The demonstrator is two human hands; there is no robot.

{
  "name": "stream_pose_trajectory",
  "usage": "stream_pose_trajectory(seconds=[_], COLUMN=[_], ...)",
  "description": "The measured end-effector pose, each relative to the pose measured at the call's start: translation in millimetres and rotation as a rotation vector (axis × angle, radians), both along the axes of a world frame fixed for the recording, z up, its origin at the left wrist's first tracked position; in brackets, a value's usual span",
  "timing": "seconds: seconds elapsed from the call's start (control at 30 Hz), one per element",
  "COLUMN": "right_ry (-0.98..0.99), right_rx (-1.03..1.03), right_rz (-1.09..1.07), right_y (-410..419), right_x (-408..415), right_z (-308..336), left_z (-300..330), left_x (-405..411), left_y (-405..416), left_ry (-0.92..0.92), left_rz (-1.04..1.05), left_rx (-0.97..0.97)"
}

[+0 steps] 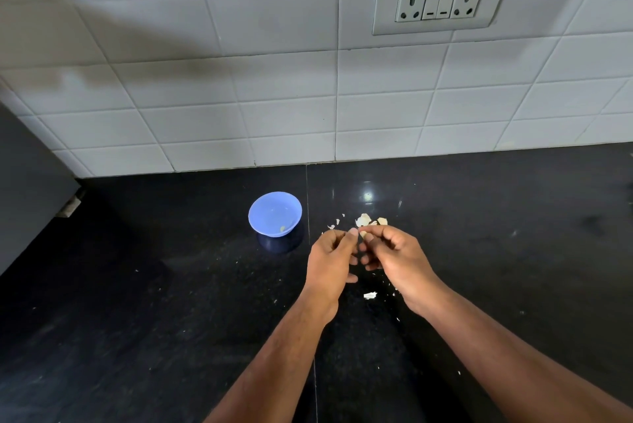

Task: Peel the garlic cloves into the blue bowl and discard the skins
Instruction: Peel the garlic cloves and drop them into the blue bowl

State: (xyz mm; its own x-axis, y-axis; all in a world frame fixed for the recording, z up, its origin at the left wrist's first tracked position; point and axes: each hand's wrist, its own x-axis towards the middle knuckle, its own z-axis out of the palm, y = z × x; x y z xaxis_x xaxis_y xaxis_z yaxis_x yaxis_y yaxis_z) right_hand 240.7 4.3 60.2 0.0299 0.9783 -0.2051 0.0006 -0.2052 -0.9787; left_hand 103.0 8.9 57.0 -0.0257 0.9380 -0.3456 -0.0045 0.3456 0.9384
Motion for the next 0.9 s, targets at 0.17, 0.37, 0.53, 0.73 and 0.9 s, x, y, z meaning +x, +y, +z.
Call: stream_pose_trajectory(seconds=[0.17,0.37,0.53,0.73,0.9], right_ry=[-0.04,0.009,0.063,0.158,0.161], right_rx=[0.016,-0.026,-0.073,-0.097,-0.047], right_rz=[0.02,-0.008,-0.013,-0.042,-0.096], right_y=[-1,-1,1,5,4], right_x=[0,2,4,-4,-9], right_z=[0,5,8,6,5], left_z=[0,0,-1,-1,1], left_x=[1,-5,-6,5,10], left_y=[-1,0,-2,-7,-5], left_ry=[0.083,0.093,0.107,-0.023,-0.133], left_rz=[0.013,0.036,0.057,0.199,0.239], left_rx=[0.08,0.115,0.113,0.104,0.049])
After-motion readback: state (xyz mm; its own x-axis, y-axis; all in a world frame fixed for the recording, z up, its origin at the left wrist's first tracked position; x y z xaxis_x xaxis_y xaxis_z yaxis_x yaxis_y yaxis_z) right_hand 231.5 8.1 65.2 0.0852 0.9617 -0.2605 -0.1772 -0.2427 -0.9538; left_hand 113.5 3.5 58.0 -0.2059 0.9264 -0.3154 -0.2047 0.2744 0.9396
